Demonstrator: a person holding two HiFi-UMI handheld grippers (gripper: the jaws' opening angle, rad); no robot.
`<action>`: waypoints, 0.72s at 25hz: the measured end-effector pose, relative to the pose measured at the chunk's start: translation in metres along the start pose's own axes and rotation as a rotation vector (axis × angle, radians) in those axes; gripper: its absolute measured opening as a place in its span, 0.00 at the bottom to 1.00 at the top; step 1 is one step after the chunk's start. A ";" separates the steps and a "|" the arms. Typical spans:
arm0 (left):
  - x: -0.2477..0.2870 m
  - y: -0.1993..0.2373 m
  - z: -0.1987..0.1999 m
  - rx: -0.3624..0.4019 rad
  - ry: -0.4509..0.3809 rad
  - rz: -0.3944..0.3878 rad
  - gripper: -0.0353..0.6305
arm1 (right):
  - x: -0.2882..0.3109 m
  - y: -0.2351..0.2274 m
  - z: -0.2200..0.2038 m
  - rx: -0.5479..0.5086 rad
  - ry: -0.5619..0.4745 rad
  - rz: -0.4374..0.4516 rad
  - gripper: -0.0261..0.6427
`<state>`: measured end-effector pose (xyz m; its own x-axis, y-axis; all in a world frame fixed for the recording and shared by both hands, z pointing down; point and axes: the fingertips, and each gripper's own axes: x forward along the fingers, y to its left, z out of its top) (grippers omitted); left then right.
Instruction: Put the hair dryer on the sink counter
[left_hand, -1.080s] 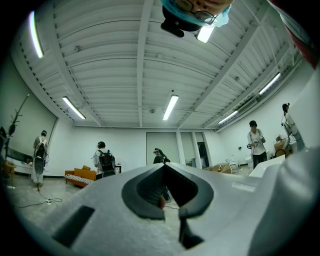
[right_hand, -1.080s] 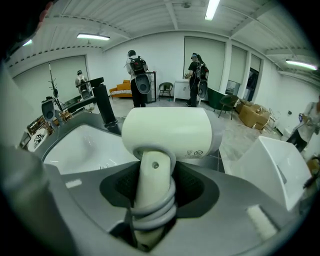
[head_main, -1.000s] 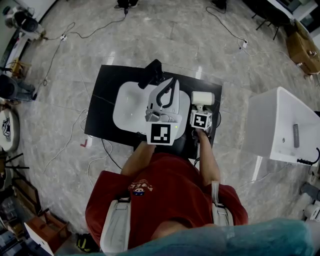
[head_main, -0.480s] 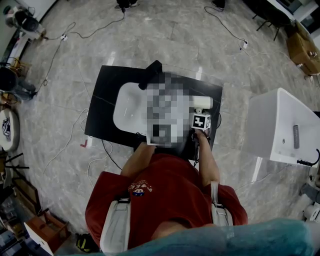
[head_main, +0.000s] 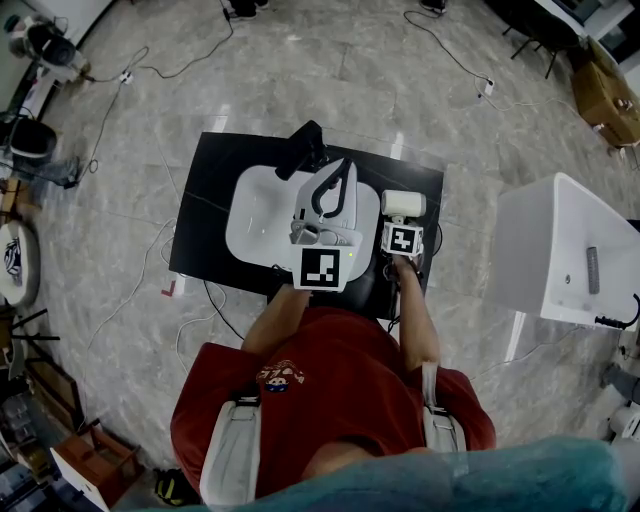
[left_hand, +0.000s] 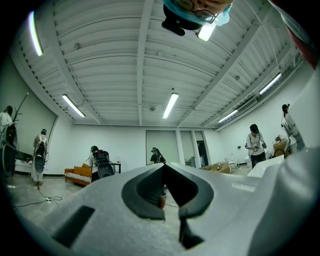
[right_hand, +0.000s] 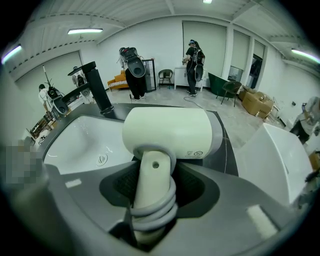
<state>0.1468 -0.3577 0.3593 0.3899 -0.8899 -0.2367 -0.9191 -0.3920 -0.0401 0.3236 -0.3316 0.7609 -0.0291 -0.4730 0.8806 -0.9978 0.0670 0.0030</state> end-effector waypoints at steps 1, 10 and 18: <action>0.000 0.000 0.000 -0.002 -0.001 0.000 0.05 | -0.001 -0.002 0.000 -0.002 0.006 -0.012 0.34; -0.001 -0.002 -0.001 0.002 0.004 -0.006 0.05 | 0.005 0.011 0.011 0.000 -0.031 0.066 0.42; -0.001 -0.005 -0.001 0.010 0.002 -0.015 0.05 | -0.009 -0.001 0.011 0.025 -0.027 0.030 0.48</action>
<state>0.1512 -0.3545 0.3605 0.4034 -0.8845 -0.2343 -0.9138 -0.4027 -0.0532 0.3240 -0.3369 0.7479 -0.0605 -0.4950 0.8668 -0.9976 0.0593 -0.0357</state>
